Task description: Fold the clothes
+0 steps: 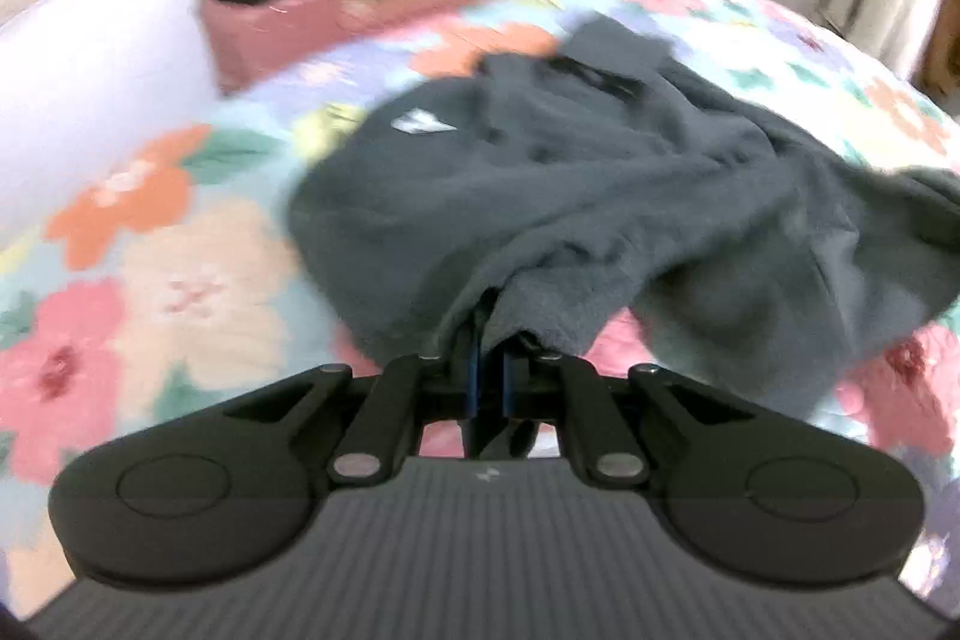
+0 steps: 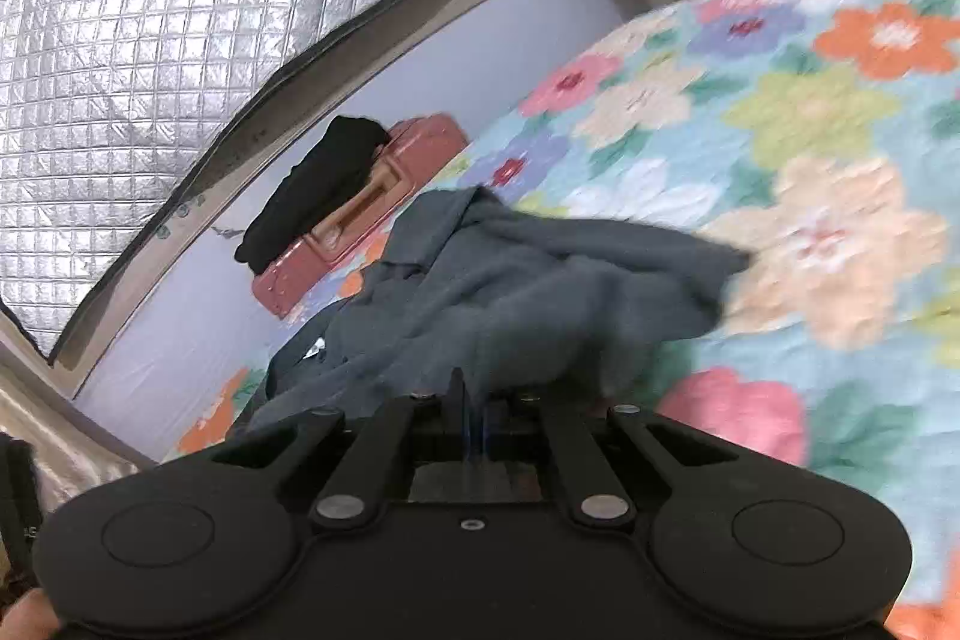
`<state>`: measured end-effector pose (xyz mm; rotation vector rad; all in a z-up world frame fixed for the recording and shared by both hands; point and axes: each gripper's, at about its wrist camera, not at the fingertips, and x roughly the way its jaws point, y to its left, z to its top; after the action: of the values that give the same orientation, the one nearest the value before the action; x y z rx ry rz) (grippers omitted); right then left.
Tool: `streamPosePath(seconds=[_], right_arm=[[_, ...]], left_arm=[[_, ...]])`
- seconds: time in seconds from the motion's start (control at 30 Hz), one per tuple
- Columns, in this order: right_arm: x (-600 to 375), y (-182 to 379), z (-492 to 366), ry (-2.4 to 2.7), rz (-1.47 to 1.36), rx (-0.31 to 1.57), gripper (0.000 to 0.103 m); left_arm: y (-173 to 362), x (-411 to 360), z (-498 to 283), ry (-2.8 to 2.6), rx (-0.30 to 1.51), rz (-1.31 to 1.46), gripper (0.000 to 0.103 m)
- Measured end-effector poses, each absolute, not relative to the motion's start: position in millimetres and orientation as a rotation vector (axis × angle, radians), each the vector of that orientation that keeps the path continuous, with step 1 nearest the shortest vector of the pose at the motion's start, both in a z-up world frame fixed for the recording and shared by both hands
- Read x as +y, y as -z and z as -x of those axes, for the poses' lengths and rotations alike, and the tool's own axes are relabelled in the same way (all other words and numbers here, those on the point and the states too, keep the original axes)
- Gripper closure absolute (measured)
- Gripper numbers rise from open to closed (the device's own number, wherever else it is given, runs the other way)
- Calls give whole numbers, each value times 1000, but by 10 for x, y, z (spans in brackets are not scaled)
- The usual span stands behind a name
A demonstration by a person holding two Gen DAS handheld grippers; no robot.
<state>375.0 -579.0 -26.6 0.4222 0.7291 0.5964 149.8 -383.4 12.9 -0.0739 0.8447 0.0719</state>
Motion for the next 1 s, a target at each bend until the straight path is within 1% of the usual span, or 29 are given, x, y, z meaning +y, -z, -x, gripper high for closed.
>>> streamPosePath(seconds=[0.1, 0.3, 0.47, 0.6, 0.7, 0.83, 0.93, 1.0], right_arm=[[-5934, 108, -3660, -564, -381, 703, 97], [-5870, -8, -3573, -601, -347, 656, 98], [-5767, 0, -3446, -905, -438, 791, 99], [-5657, -7, -3378, -860, -319, 805, 99], [-5705, -48, -3441, -832, -355, 777, 99], [-5872, -182, -3437, -908, -464, 699, 99], [-5907, -129, -3503, -901, -497, 755, 98], [-5895, -15, -3565, -849, -503, 797, 98]], left_arm=[[-199, -3585, -1382, -129, 845, 156, 96], [-309, -3276, -1211, -202, 793, 201, 96], [-446, -3144, -1047, -306, 722, 105, 96], [-335, -3002, -982, -316, 743, 119, 96], [-298, -2950, -918, -298, 732, 148, 96], [-362, -3035, -848, -251, 653, 101, 96], [-258, -2976, -951, -283, 743, 134, 95], [-128, -2964, -1034, -307, 824, 79, 92]])
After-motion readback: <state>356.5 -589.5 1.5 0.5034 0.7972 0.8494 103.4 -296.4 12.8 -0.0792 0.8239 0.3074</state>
